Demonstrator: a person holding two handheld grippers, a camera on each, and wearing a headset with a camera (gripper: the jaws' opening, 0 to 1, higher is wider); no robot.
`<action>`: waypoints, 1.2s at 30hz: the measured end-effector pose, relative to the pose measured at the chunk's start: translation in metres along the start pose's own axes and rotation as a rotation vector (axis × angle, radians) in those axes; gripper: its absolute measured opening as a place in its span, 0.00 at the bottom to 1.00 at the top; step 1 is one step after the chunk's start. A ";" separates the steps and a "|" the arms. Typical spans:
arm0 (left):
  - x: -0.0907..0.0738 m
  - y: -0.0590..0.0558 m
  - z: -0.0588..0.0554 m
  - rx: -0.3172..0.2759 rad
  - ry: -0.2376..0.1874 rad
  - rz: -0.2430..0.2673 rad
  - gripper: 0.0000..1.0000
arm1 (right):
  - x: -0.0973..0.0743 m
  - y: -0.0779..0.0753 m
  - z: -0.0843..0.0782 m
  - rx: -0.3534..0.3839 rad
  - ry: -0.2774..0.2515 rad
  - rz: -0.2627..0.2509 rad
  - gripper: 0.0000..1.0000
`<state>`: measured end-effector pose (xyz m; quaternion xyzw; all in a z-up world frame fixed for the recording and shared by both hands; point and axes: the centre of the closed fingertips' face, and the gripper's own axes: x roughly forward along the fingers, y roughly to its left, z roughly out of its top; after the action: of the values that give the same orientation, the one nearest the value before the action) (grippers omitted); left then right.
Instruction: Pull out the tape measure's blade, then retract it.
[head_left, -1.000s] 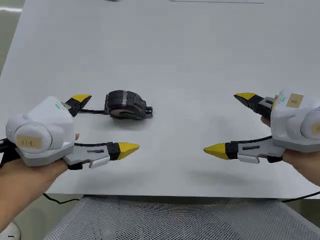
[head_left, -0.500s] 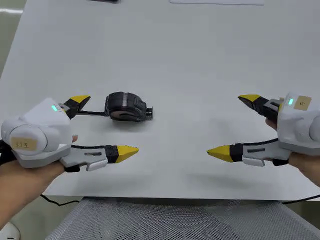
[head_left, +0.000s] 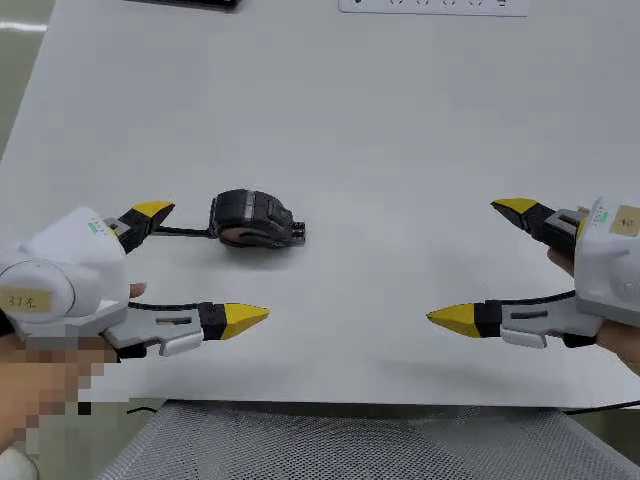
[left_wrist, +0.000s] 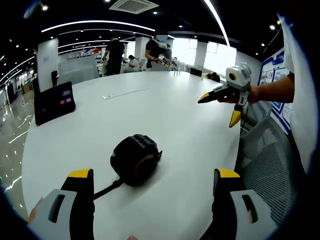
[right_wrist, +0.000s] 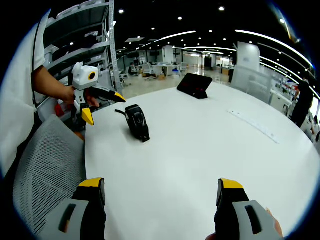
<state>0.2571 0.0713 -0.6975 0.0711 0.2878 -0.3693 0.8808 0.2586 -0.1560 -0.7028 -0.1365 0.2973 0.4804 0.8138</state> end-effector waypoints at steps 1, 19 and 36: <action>0.000 0.000 0.000 -0.001 0.000 -0.002 0.98 | -0.001 0.000 0.000 -0.001 0.001 -0.001 0.92; -0.016 -0.006 -0.005 -0.007 -0.001 -0.006 0.99 | -0.023 0.003 -0.014 0.025 0.008 -0.032 0.93; -0.022 -0.010 -0.012 -0.025 0.003 -0.007 0.99 | -0.023 0.007 -0.018 0.052 0.000 -0.032 0.95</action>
<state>0.2327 0.0816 -0.6947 0.0599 0.2940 -0.3685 0.8798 0.2379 -0.1780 -0.7027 -0.1202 0.3074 0.4593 0.8247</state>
